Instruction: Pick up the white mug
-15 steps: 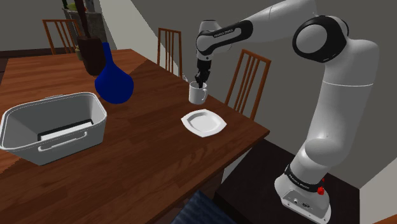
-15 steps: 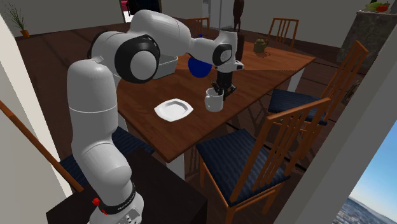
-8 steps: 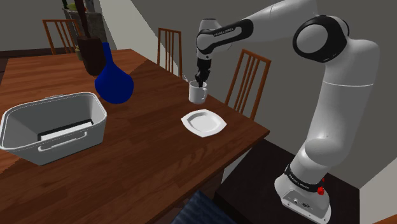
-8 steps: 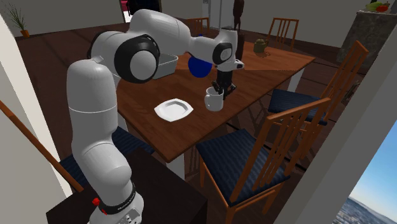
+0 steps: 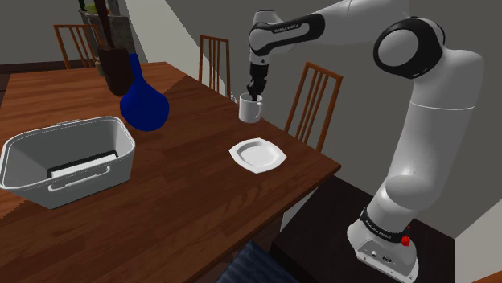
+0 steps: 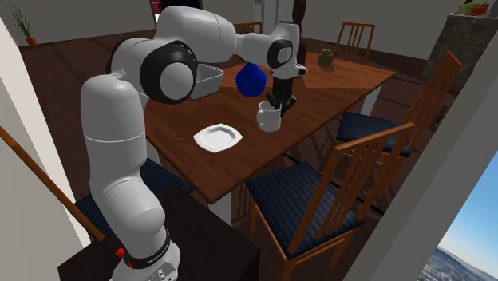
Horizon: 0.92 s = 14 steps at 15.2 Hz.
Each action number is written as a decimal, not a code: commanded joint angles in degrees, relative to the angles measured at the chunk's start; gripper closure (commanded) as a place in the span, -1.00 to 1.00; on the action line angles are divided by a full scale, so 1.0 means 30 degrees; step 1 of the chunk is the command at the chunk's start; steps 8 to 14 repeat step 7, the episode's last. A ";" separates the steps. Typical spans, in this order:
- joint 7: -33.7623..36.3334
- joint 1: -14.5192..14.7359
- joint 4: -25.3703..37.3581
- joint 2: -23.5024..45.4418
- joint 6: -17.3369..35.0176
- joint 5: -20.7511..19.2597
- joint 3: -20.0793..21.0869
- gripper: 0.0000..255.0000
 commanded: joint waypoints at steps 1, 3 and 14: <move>-0.0025 -0.0016 0.0397 -0.0085 -0.0485 -0.0001 -0.0011 1.00; -0.0024 -0.0017 0.0857 -0.0125 -0.0984 -0.0002 -0.0011 1.00; -0.0023 -0.0018 0.1375 -0.0149 -0.1527 -0.0003 -0.0012 1.00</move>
